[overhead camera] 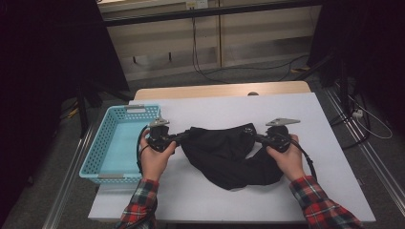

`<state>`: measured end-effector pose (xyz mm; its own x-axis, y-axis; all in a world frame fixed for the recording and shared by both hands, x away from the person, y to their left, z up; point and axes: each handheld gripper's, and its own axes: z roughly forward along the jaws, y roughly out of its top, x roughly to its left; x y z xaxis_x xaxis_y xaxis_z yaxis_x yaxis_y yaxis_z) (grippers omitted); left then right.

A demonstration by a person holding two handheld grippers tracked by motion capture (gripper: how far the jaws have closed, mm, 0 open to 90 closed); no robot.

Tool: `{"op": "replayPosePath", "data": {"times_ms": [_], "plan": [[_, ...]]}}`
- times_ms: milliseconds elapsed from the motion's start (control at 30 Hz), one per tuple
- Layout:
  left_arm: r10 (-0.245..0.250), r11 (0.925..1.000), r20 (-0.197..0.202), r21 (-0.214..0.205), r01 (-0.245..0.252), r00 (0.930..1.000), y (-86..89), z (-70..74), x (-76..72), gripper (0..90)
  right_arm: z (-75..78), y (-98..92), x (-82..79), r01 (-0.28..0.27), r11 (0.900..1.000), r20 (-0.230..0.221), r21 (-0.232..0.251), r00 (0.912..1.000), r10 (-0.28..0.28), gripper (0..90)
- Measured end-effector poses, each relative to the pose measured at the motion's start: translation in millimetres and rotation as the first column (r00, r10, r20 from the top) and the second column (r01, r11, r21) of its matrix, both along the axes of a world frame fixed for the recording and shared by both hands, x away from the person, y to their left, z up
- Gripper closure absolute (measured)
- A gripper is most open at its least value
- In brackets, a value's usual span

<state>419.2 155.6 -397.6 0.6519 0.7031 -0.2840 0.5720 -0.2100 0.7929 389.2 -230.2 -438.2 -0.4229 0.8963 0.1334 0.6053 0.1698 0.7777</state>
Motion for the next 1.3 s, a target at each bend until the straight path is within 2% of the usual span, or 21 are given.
{"op": "replayPosePath", "data": {"times_ms": [67, 267, 367, 467, 533, 600, 667, 767, 800, 900, 1100, 1200, 1267, 1300], "plan": [[0.0, 1.0, -0.003, -0.006, 0.0, 1.0, -0.4, -0.4, 0.2, 84.0, 6.7, -10.7, -4.4, 0.018, 0.9997, 0.024, 0.018, 0.9995, -0.019, 90.0], [-0.006, 0.9996, -0.009, -0.028, 0.006, 0.9999, -5.3, -3.1, 2.3, 83.9, 22.1, -34.6, -17.1, 0.072, 0.9973, 0.083, -0.008, 0.994, -0.071, 90.0], [0.003, 0.9996, -0.016, -0.027, -0.003, 0.9999, -7.7, -7.1, 5.4, 83.9, 28.4, -44.8, -22.0, 0.093, 0.9956, 0.098, -0.002, 0.9908, -0.093, 90.0], [0.028, 0.9996, -0.028, -0.009, -0.029, 0.9992, -8.2, -12.3, 8.1, 83.9, 24.4, -45.4, -24.5, 0.084, 0.9965, 0.087, -0.003, 0.9927, -0.083, 90.0], [0.034, 0.9994, -0.039, 0.009, -0.034, 0.9987, -8.5, -16.1, 9.4, 83.9, 16.2, -40.3, -24.2, 0.063, 0.9976, 0.062, -0.027, 0.9962, -0.061, 90.0], [0.04, 0.9989, -0.043, 0.028, -0.038, 0.9983, -9.3, -20.1, 11.2, 83.8, 5.7, -33.7, -21.7, 0.042, 0.9987, 0.021, -0.03, 0.9989, -0.041, 90.0], [0.043, 0.9985, -0.052, 0.036, -0.042, 0.9977, -9.6, -22.8, 12.5, 83.7, -5.2, -24.8, -17.8, 0.009, 0.9966, -0.031, -0.082, 0.9994, -0.011, 89.9], [0.045, 0.9974, -0.061, 0.059, -0.041, 0.9971, -9.8, -25.5, 13.1, 83.5, -12.6, -14.9, -15.9, -0.026, 0.9906, -0.073, -0.134, 0.9972, 0.017, 85.3], [0.044, 0.9971, -0.061, 0.064, -0.04, 0.9971, -9.7, -26.1, 13.2, 83.3, -12.8, -12.5, -16.2, -0.03, 0.9894, -0.069, -0.142, 0.9974, 0.02, 78.9], [0.044, 0.9971, -0.06, 0.065, -0.04, 0.9972, -9.4, -26.3, 13.4, 83.1, -9.1, -10.9, -16.2, -0.024, 0.9826, -0.028, -0.185, 0.9994, 0.019, 68.0], [0.056, 0.9954, -0.053, 0.08, -0.052, 0.997, -7.1, -24.0, 14.0, 83.1, 5.8, -25.6, -8.1, 0.054, 0.9925, 0.017, -0.11, 0.9985, -0.052, 58.6], [0.062, 0.9954, -0.056, 0.077, -0.057, 0.9965, -6.4, -24.1, 14.9, 83.1, 10.9, -33.0, -1.8, 0.113, 0.9909, 0.044, -0.074, 0.993, -0.11, 54.1], [0.059, 0.9954, -0.055, 0.078, -0.055, 0.9967, -6.9, -24.9, 15.0, 83.1, 12.4, -34.8, 3.5, 0.138, 0.99, 0.06, -0.032, 0.9889, -0.136, 50.6], [0.06, 0.9951, -0.053, 0.082, -0.056, 0.9968, -7.2, -25.1, 14.9, 83.1, 12.7, -34.1, 6.5, 0.143, 0.9894, 0.052, -0.024, 0.9885, -0.142, 50.4]]}}
